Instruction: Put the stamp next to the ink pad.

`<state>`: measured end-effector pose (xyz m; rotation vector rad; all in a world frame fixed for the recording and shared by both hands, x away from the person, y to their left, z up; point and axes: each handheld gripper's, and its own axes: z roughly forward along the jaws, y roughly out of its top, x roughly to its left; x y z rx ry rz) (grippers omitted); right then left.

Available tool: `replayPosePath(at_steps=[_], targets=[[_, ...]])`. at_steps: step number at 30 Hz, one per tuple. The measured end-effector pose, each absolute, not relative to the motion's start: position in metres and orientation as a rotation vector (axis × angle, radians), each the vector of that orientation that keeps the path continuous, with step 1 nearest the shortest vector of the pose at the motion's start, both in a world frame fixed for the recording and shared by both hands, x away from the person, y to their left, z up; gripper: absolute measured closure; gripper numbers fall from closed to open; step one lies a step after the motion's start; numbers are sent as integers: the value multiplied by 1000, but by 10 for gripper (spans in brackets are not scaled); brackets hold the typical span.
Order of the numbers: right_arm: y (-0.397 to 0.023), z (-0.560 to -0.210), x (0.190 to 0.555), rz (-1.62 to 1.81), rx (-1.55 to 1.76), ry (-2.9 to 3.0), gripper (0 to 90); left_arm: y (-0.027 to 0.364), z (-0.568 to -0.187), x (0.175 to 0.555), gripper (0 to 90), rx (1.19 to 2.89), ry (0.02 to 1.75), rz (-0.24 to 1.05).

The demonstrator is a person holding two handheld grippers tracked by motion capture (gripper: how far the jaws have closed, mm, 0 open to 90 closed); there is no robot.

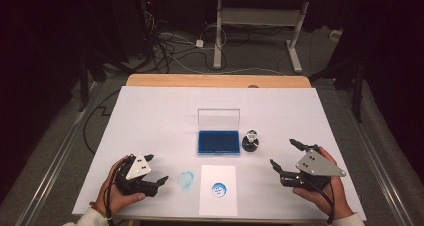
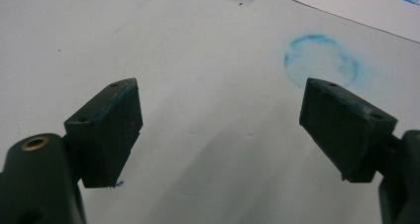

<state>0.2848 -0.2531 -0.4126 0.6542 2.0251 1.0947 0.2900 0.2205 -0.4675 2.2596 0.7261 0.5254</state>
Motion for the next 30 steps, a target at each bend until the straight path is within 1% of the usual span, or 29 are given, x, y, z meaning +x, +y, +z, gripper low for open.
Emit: replayPosePath(at_steps=[4,7,18,23,30], targets=[[-261,-421,283,1102,689,2018,195,220,-468,290,165,2265,722,526],[-266,-430,280,1040,686,2002,195,219,-469,289,165,2279,703,524],[-290,-465,275,1032,860,2012,195,219,-469,288,165,2279,709,541],[-287,-466,276,1046,855,2019,169,221,-467,288,165,2253,727,538],[-285,-459,273,1024,835,1965,183,220,-468,287,165,2261,716,524]])
